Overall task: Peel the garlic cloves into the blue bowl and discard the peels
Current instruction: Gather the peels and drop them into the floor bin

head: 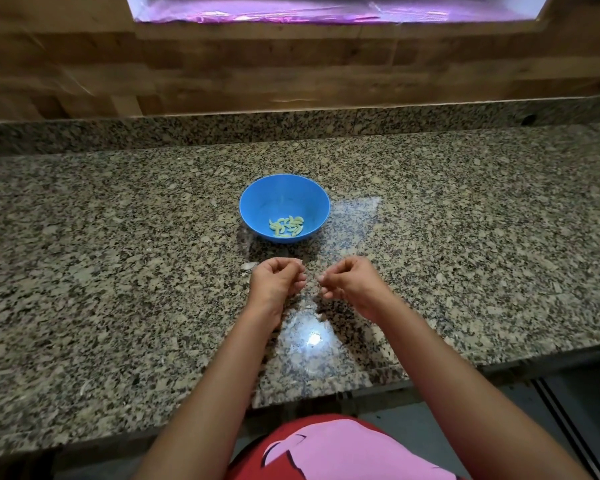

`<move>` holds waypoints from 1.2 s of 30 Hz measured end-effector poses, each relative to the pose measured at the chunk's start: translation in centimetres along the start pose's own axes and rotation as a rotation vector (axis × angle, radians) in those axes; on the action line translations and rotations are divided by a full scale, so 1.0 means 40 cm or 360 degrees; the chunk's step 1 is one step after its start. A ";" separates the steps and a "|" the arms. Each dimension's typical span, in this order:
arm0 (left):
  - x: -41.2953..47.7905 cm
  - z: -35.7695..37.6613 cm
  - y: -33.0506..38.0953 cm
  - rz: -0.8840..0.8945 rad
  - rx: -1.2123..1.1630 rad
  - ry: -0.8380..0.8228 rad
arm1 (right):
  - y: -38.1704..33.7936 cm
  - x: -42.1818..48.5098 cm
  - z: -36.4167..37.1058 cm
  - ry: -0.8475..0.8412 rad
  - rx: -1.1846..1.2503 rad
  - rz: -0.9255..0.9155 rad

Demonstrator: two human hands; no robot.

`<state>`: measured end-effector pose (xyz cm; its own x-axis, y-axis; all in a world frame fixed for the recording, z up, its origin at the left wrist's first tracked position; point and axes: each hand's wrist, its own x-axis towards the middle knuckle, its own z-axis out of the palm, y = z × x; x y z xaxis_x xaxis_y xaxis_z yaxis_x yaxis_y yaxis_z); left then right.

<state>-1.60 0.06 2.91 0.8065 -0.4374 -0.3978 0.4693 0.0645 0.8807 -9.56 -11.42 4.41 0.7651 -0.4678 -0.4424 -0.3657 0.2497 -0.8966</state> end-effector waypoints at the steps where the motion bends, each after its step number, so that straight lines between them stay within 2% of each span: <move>1: 0.000 -0.001 -0.004 0.0040 0.0101 -0.0005 | 0.003 0.001 -0.001 0.0019 0.0007 0.0018; 4: -0.007 0.005 -0.010 0.0145 0.0295 -0.0069 | 0.005 0.008 0.004 0.0027 0.0062 0.0132; 9: -0.006 0.018 -0.022 0.0370 0.0742 -0.0139 | -0.006 0.007 0.003 -0.0076 0.0552 0.0287; 13: 0.003 0.020 -0.026 0.0419 0.0902 -0.0173 | 0.001 0.022 0.002 0.0045 0.0515 0.0253; 15: 0.006 0.016 -0.030 0.0432 0.0958 -0.0165 | 0.008 0.046 0.001 0.0205 0.0207 0.0164; 18: 0.005 -0.010 -0.035 0.0663 0.1333 -0.0145 | 0.002 0.083 0.003 0.0354 -0.0607 -0.0072; 21: 0.001 -0.056 -0.059 0.0966 0.1780 -0.0204 | -0.017 0.108 0.021 0.0347 -0.1256 -0.0345; 23: -0.007 -0.090 -0.076 0.1037 0.1988 -0.0225 | -0.021 0.123 0.033 0.0317 -0.1525 -0.0486; 28: -0.029 -0.146 -0.106 0.1139 0.2256 -0.0350 | 0.010 0.113 0.049 0.0295 -0.1745 -0.0610; 33: -0.042 -0.114 -0.114 0.1044 0.2633 -0.0445 | 0.059 0.062 0.041 0.0243 -0.1670 -0.0752; 36: -0.025 -0.076 -0.121 0.1007 0.2736 -0.0492 | 0.073 0.048 0.029 0.0207 -0.1645 -0.0720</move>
<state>-3.60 2.91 -1.74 0.5154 -0.8544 -0.0655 -0.8320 -0.5173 0.2003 -8.56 -10.61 0.97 0.8994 -0.4368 -0.0186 -0.3780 -0.7555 -0.5351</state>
